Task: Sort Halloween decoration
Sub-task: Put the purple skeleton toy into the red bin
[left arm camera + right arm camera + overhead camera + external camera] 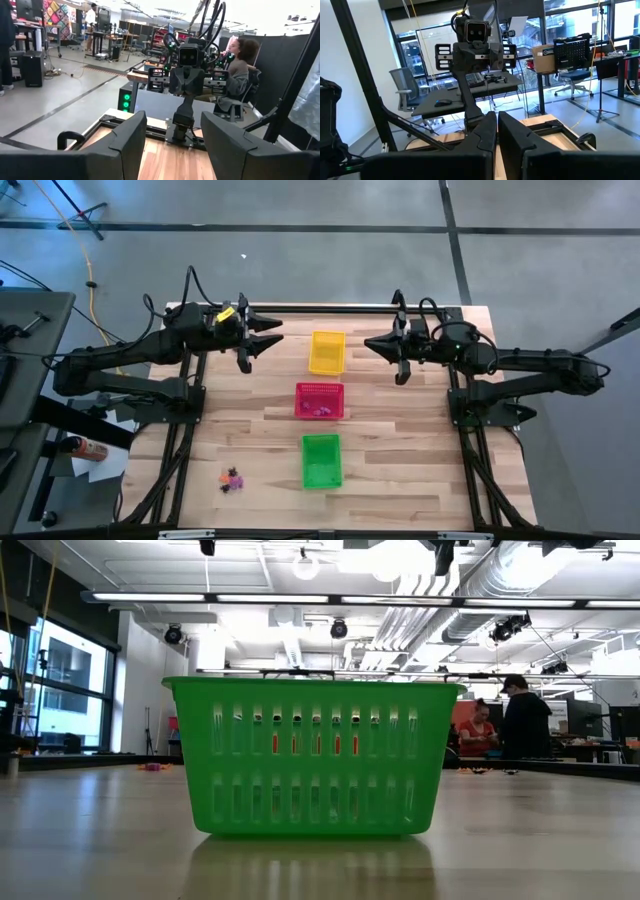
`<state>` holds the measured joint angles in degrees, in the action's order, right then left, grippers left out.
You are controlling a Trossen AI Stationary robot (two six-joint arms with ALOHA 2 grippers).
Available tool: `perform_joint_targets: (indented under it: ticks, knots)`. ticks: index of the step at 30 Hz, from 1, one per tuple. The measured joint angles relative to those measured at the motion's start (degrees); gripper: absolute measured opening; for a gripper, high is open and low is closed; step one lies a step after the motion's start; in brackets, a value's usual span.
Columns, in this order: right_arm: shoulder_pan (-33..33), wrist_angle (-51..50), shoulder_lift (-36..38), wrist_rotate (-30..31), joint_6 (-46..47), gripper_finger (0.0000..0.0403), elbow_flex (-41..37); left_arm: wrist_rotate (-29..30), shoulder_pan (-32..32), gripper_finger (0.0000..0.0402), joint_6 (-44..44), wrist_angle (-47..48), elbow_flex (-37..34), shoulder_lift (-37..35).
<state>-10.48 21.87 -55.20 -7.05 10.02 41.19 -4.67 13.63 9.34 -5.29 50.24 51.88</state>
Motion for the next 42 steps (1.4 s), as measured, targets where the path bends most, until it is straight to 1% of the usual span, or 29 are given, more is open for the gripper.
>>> perform_joint_targets:
  ticks: [4, 8, 10, 12, 15, 17, 20, 23, 25, 27, 30, 32, 34, 36, 39, 42]
  knots:
    - [0.0, -0.1, 0.0, 0.0, 0.0, 0.0012, 0.0, -0.5, 0.0, 0.0177, 0.0, 0.2, 0.0, -0.1]
    - [0.0, -0.5, 0.0, 0.0, 0.0, 0.0012, 0.0, -2.6, 0.0, 0.0177, 0.3, 1.5, 0.0, -0.1]
    - [0.0, -1.0, 0.0, 0.0, 0.0, 0.0012, 0.0, -3.6, 0.0, 0.0177, 1.3, 4.2, 1.1, -0.1]
    - [0.0, -1.6, 0.0, 0.0, 0.0, 0.0012, 0.0, -3.8, -0.1, 0.0177, 1.4, 12.0, 4.1, 0.2]
    - [0.0, -2.4, 0.0, 0.0, 0.0, 0.0012, 0.0, -5.1, -2.3, 0.0177, 1.9, 29.2, 8.6, 1.2]
    - [0.0, -3.2, 0.0, 0.0, 0.0, 0.0012, 0.0, -7.5, -5.3, 0.0177, 6.0, 38.5, 10.1, 1.9]
    - [-0.1, -4.0, 0.0, 0.0, 0.0, 0.0012, 0.0, -10.4, -12.2, 0.0177, 17.0, 49.2, 10.3, 2.6]
    - [-0.1, -4.6, 0.0, 0.0, 0.0, 0.0012, 0.0, -9.7, -22.4, 0.0177, 28.5, 56.1, 10.1, 4.4]
    - [-0.3, -5.2, 0.0, 0.5, 0.0, 0.0012, 0.0, -7.8, -29.4, 0.0177, 37.3, 55.6, 9.2, 5.5]
    - [-0.4, -5.8, 0.0, 0.6, 0.0, 0.0012, 0.0, -4.9, -36.4, 0.0177, 48.3, 54.6, 7.3, 6.9]
    - [-0.4, -7.0, 0.0, 1.0, 0.0, 0.0012, 0.0, -1.6, -44.9, 0.0177, 67.7, 53.9, 4.7, 10.5]
    - [-0.4, -8.3, 0.0, 1.0, 0.0, 0.0012, 0.0, -0.9, -49.6, 0.0177, 80.2, 52.8, 3.5, 13.7]
    - [-0.4, -9.8, 0.0, 1.0, 0.0, 0.0012, 0.0, -0.8, -53.5, 0.0177, 89.5, 50.6, 3.0, 17.4]
    - [-0.4, -11.6, 0.0, 1.0, 0.0, 0.0012, 0.0, -1.2, -56.3, 0.0177, 95.9, 47.5, 3.0, 21.3]
    - [-0.4, -14.4, 0.0, 1.0, 0.0, 0.0012, 0.0, -1.9, -58.1, 0.0177, 101.9, 42.6, 3.0, 26.1]
    - [-0.4, -16.6, 0.0, 1.0, 0.0, 0.0012, 0.0, -3.0, -58.2, 0.0177, 104.6, 40.6, 3.1, 30.0]
